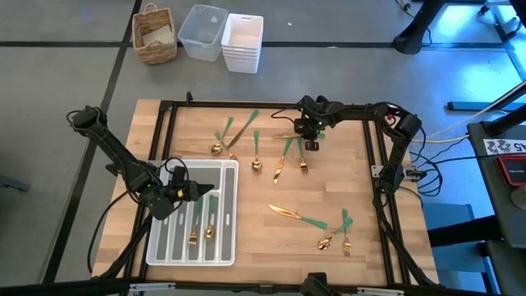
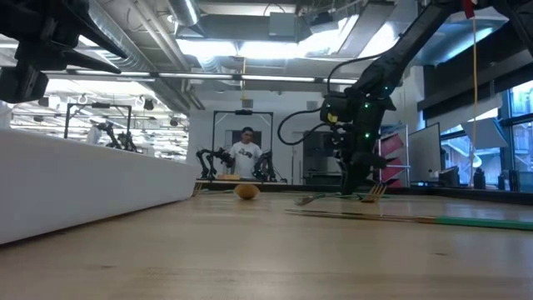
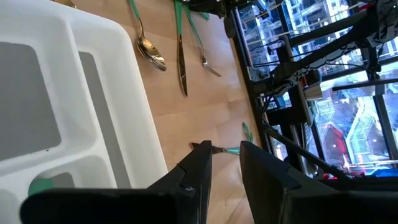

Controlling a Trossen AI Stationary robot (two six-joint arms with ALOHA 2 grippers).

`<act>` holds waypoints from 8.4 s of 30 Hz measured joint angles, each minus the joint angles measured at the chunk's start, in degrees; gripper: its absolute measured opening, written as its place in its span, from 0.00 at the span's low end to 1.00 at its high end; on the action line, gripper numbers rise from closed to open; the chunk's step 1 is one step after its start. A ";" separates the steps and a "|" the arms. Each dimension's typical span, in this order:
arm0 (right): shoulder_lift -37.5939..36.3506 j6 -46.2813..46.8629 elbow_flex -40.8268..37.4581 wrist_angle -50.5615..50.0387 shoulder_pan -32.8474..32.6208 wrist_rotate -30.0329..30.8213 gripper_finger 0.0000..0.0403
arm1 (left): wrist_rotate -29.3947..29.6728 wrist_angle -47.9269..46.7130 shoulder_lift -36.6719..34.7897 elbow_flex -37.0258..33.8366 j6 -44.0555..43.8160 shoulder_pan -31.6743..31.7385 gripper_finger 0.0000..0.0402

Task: Sort silverware
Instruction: Put the green knife on the silverware tray

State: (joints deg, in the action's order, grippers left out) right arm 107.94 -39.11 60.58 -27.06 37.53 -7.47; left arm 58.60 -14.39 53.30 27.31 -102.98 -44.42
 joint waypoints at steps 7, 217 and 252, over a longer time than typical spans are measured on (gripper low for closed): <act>0.00 4.13 0.00 -1.12 0.09 -2.50 0.05 | 0.03 0.00 0.00 0.00 -0.04 0.00 0.19; 0.24 23.71 63.14 -35.74 -10.41 -7.05 0.38 | -41.33 -52.99 13.21 35.84 -25.54 -7.80 0.03; 0.24 25.81 63.12 -35.66 -10.56 -9.72 0.38 | -55.84 -75.58 50.01 48.32 -25.59 -8.66 0.04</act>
State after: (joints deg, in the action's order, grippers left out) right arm 108.18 -13.30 123.70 -62.73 26.97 -17.19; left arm 2.76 -89.97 103.31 75.63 -128.57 -53.09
